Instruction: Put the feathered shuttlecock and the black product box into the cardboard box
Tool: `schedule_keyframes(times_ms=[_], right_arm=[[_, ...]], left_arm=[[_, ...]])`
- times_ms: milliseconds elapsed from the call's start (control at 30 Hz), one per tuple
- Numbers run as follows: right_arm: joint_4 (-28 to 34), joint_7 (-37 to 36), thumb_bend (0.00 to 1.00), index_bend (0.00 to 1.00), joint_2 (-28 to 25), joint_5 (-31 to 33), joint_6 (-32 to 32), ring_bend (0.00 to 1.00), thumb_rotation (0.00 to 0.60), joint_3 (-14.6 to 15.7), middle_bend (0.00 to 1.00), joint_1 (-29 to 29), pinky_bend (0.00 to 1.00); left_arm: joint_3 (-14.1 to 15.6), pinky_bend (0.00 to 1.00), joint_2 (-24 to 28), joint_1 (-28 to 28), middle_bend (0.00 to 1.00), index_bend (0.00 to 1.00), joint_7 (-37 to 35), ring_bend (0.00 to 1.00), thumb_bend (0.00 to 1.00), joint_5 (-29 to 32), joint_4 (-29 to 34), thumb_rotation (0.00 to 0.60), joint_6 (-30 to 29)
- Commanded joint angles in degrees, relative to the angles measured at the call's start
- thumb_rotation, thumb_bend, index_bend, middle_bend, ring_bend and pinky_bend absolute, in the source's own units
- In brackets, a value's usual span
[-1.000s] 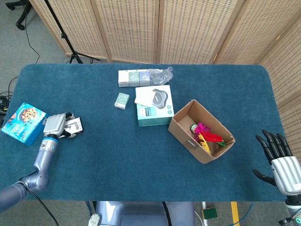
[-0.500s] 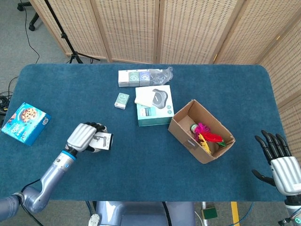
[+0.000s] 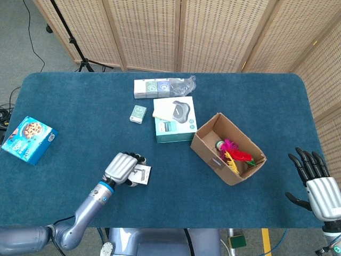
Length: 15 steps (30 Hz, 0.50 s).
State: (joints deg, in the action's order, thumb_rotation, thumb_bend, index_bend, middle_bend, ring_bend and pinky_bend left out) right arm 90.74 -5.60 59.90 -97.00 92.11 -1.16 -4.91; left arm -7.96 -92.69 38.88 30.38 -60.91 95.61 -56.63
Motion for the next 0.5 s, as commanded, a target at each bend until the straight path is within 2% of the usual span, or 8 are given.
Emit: schedule_keyframes(times_ms=[33, 67, 100, 167, 200, 233, 333, 500], right_arm=[[0.02, 0.07, 0.00, 0.00, 0.00, 0.02, -0.07, 0.00, 0.600, -0.01, 0.00, -0.01, 0.00], [0.05, 0.10, 0.00, 0.00, 0.00, 0.03, -0.13, 0.00, 0.600, 0.00, 0.00, -0.01, 0.00], [0.06, 0.13, 0.00, 0.00, -0.01, 0.03, -0.16, 0.00, 0.600, 0.00, 0.00, -0.02, 0.00], [0.07, 0.16, 0.00, 0.00, -0.03, 0.02, -0.12, 0.00, 0.600, -0.01, 0.00, 0.01, 0.00], [0.07, 0.16, 0.00, 0.00, -0.03, 0.04, -0.12, 0.00, 0.600, -0.03, 0.00, 0.02, 0.00], [0.06, 0.14, 0.00, 0.00, -0.02, 0.08, -0.13, 0.00, 0.600, -0.05, 0.00, 0.03, 0.00], [0.02, 0.18, 0.00, 0.00, -0.02, 0.18, -0.24, 0.00, 0.600, -0.08, 0.00, 0.02, 0.00], [0.03, 0.25, 0.00, 0.00, 0.00, 0.18, -0.24, 0.00, 0.600, -0.14, 0.00, 0.02, 0.00]], left_arm=[[-2.10, 0.47, -3.82, 2.27, 0.45, 0.55, 3.04, 0.38, 0.12, 5.36, -0.84, 0.600, -0.17], [-2.48, 0.47, -4.46, 2.76, 0.43, 0.54, 3.40, 0.37, 0.11, 6.63, -1.13, 0.600, 0.05], [-2.82, 0.46, -5.04, 3.20, 0.35, 0.49, 3.59, 0.32, 0.10, 7.67, -1.42, 0.600, 0.25], [-3.15, 0.40, -5.77, 3.86, 0.13, 0.28, 3.51, 0.15, 0.06, 9.19, -1.83, 0.600, 0.96], [-3.17, 0.33, -5.89, 4.08, 0.04, 0.14, 3.51, 0.06, 0.03, 9.81, -1.92, 0.600, 1.30], [-3.17, 0.25, -5.96, 4.37, 0.00, 0.04, 3.48, 0.01, 0.01, 10.77, -1.89, 0.600, 1.81], [-3.26, 0.16, -5.81, 4.76, 0.00, 0.00, 2.67, 0.00, 0.00, 11.45, -1.66, 0.600, 2.27], [-2.85, 0.13, -3.66, 4.06, 0.00, 0.00, -0.77, 0.00, 0.00, 7.63, -0.63, 0.600, 1.99]])
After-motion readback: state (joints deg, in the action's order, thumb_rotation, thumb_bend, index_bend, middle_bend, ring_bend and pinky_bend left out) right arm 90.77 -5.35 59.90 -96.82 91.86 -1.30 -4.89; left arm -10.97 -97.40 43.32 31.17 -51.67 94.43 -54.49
